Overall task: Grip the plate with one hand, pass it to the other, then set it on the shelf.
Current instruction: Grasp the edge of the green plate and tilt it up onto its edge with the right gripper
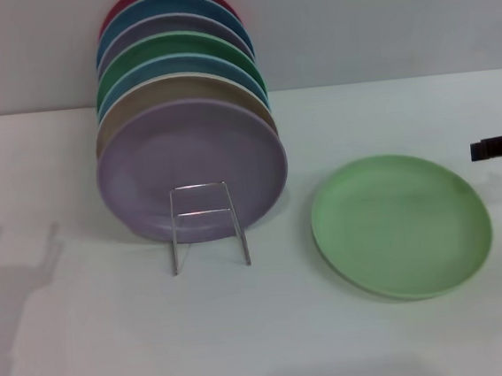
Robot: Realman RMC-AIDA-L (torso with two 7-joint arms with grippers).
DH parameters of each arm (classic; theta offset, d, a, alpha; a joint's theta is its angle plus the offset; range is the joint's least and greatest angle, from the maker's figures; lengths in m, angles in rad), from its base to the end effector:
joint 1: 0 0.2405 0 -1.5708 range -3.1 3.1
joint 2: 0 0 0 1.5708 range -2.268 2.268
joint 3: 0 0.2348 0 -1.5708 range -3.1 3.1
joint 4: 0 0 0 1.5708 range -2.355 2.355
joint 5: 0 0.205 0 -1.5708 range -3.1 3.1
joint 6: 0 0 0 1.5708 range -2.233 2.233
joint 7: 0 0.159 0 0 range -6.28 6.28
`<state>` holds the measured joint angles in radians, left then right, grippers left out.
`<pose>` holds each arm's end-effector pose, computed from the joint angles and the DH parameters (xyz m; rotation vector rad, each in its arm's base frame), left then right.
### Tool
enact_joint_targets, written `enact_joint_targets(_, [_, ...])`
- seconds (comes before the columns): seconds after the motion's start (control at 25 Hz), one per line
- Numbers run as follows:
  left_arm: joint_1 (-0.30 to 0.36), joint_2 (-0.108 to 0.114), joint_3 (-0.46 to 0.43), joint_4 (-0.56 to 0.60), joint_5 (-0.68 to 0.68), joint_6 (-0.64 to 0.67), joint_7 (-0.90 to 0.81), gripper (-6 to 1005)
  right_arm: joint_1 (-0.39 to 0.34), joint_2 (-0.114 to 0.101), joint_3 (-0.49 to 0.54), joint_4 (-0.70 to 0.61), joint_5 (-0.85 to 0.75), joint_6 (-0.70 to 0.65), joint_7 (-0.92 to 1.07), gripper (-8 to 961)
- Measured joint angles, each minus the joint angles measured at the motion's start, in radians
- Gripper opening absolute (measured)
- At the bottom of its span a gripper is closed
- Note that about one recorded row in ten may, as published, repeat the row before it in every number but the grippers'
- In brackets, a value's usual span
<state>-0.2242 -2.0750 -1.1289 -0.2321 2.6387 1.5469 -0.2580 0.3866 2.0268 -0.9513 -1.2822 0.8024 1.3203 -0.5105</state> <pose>-0.2980 0.2718 0.0363 -1.4518 -0.3792 -0.9877 0.2631 0.3557 0.0866 -2.0370 1.4719 0.2237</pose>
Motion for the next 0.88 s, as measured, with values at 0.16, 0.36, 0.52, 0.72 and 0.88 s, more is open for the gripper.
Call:
enact_joint_targets(0.16, [-0.001, -0.002, 0.000, -0.003, 0.001, 0.003, -0.001, 808, 0.022, -0.007, 0.024, 0.040, -0.039, 0.011, 0.002, 682])
enact_joint_targets(0.36, [-0.001, -0.002, 0.000, -0.012, 0.002, 0.004, -0.001, 808, 0.032, -0.011, 0.027, 0.054, -0.068, 0.023, 0.008, 683])
enact_joint_targets(0.52, [-0.002, -0.002, 0.000, -0.015, 0.004, 0.006, -0.003, 808, 0.042, -0.014, 0.028, 0.068, -0.089, 0.029, 0.010, 684])
enact_joint_targets(0.72, [-0.004, -0.002, 0.000, -0.019, 0.004, 0.008, -0.004, 807, 0.061, -0.025, 0.028, 0.133, -0.091, 0.029, 0.009, 682])
enact_joint_targets(0.88, [-0.004, -0.002, 0.000, -0.025, 0.001, 0.009, -0.004, 807, 0.082, -0.029, 0.028, 0.177, -0.103, 0.023, 0.004, 684])
